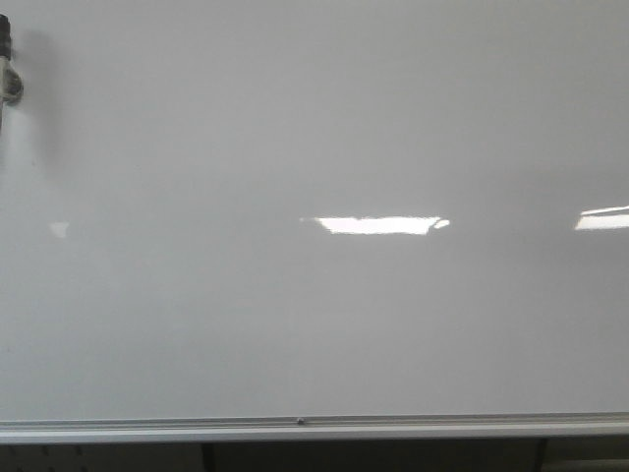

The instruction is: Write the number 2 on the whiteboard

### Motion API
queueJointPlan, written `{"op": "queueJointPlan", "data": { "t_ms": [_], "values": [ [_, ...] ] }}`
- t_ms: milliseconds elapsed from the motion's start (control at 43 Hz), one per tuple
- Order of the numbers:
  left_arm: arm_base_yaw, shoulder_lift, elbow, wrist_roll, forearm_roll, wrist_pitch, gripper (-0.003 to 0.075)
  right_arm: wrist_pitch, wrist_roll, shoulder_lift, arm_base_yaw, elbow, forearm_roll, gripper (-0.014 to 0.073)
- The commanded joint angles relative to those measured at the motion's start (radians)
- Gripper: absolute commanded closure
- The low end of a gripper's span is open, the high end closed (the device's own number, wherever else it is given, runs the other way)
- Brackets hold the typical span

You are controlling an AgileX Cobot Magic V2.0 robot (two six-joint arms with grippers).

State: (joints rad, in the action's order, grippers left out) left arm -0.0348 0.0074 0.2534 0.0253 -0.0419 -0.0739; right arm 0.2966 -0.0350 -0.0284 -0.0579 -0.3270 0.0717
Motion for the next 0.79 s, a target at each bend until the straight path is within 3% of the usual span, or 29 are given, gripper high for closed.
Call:
{"op": "queueJointPlan", "data": {
  "t_ms": [0, 325, 767],
  "values": [
    [0.007, 0.071, 0.146, -0.009, -0.007, -0.030, 0.0741, 0.015, -0.003, -0.090, 0.000, -0.128, 0.003, 0.0662],
    [0.007, 0.340, 0.448, -0.009, -0.007, -0.361, 0.0741, 0.184, -0.003, -0.379, 0.000, -0.355, 0.003, 0.0662],
    [0.007, 0.518, 0.454, -0.009, -0.007, -0.488, 0.0741, 0.228, -0.006, -0.606, 0.000, -0.353, 0.002, 0.0662]
  ]
}}
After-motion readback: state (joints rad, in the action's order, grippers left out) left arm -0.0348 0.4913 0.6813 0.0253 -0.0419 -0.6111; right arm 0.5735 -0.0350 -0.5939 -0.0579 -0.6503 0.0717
